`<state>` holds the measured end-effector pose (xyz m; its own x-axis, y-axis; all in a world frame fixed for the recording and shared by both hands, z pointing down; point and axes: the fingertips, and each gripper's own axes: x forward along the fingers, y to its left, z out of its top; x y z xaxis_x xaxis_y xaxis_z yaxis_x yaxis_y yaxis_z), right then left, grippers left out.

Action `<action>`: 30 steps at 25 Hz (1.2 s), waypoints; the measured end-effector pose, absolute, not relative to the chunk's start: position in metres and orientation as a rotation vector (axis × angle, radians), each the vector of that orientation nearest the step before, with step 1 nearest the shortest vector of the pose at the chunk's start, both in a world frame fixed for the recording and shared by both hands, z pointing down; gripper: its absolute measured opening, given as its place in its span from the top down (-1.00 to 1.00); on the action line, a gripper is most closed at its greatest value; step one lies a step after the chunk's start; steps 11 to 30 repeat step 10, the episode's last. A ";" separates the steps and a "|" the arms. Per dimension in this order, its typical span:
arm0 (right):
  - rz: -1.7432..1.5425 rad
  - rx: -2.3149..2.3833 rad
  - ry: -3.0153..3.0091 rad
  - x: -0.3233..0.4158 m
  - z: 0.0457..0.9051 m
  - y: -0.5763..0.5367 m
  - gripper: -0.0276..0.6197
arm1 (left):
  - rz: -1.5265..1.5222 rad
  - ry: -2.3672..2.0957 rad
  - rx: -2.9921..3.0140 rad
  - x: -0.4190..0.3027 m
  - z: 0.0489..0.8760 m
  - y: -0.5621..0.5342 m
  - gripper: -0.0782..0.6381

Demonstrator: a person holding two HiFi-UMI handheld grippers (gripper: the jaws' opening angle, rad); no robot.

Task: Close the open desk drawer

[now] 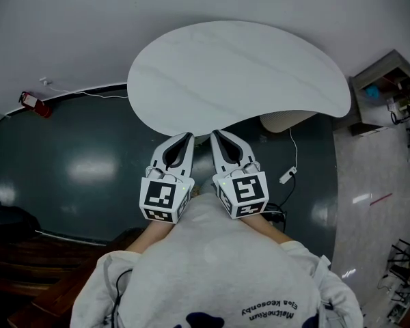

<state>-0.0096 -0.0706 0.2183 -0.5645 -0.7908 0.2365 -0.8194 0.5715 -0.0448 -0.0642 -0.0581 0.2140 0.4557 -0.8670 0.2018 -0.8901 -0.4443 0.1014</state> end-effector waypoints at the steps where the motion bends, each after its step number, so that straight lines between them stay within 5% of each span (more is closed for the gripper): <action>1: 0.220 1.351 -2.612 -0.010 0.219 -0.070 0.87 | 0.175 -1.538 2.509 -0.065 0.214 -0.058 0.75; 30: 0.233 1.343 -2.603 -0.014 0.223 -0.072 0.87 | 0.172 -1.567 2.483 -0.077 0.217 -0.057 0.75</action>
